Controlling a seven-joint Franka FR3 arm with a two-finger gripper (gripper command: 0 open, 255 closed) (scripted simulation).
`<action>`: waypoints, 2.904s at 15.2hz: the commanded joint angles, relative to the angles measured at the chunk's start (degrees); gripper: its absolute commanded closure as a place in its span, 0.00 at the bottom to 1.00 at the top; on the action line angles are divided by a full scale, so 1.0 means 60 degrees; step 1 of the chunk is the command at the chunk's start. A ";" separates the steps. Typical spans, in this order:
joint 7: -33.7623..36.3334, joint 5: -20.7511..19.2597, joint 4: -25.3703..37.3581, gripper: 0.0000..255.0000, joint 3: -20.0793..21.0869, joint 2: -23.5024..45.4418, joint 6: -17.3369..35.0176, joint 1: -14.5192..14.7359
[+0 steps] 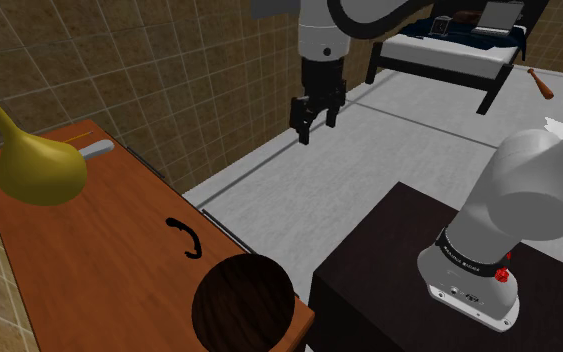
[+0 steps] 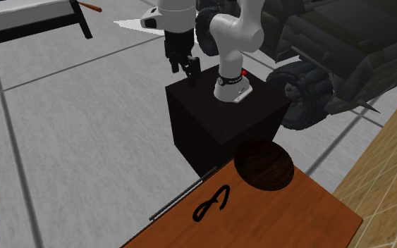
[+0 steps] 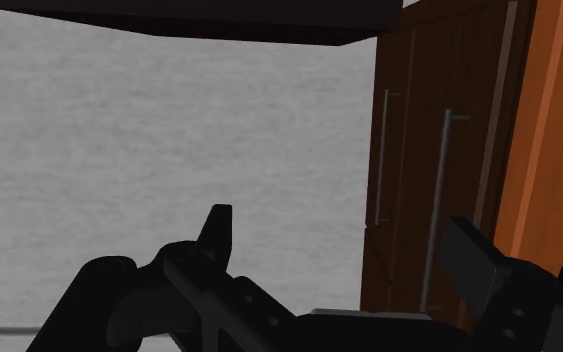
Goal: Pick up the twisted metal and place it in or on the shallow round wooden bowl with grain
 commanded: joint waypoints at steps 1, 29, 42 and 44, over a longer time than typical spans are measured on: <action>0.0356 0.0142 0.0279 0.00 0.0328 0.0550 0.0297 0.0125; 0.4645 -0.1839 0.5313 0.00 0.2530 0.8109 0.2727 0.1910; 0.4703 -0.1928 0.5178 1.00 0.2496 0.8269 0.3006 0.1952; 0.4703 -0.1928 0.5178 1.00 0.2496 0.8269 0.3006 0.1952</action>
